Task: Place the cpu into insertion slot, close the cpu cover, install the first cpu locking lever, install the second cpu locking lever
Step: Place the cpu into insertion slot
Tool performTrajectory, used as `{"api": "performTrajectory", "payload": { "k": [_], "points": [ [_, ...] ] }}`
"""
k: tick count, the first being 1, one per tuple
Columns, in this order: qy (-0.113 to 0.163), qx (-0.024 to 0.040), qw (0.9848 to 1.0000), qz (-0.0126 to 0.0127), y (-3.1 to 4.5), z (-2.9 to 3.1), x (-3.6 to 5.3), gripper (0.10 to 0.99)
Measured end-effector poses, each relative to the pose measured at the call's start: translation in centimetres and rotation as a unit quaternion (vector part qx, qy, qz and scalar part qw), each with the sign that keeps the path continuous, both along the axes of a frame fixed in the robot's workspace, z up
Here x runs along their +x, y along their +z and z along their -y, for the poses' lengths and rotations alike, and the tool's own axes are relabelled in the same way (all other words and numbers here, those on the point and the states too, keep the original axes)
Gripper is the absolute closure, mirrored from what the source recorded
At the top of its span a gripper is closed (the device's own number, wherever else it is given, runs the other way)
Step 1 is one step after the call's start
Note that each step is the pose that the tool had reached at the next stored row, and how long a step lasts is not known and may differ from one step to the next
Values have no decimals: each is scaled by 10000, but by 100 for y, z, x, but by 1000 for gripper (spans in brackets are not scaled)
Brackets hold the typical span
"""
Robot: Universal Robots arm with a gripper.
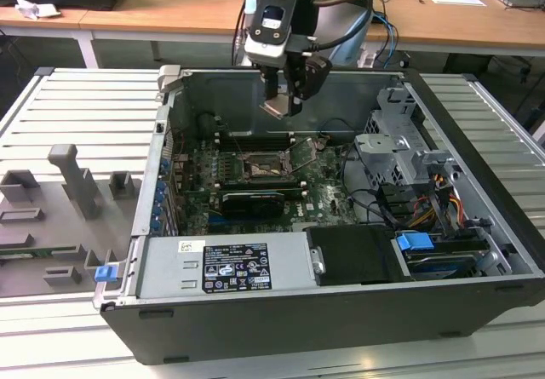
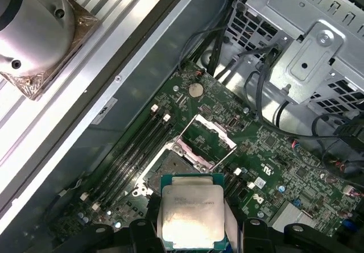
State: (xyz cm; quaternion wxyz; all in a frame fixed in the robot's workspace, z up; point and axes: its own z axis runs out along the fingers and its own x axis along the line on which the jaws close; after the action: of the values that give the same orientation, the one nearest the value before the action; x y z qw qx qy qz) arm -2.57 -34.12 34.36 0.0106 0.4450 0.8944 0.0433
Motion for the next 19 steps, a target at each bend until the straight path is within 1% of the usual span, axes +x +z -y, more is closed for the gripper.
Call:
{"api": "performTrajectory", "payload": {
  "k": [3, 6, 7, 8, 9, 11, 13, 19],
  "points": [
    [-212, 0, 9998, 0, -5, 0, 0, 561],
    [-519, 0, 9987, 0, -13, 0, 0, 561],
    [-675, 0, 9977, 0, -18, 0, 0, 561],
    [-871, 0, 9962, 0, -26, 0, 0, 561],
    [-1079, -1, 9942, -1, -36, 0, 0, 561],
    [-1269, 0, 9919, -1, -46, 0, 0, 561],
    [-1332, -1, 9911, -3, -53, 0, 0, 561],
    [-1451, 0, 9894, -4, -73, 0, 0, 561]
  ]
}}
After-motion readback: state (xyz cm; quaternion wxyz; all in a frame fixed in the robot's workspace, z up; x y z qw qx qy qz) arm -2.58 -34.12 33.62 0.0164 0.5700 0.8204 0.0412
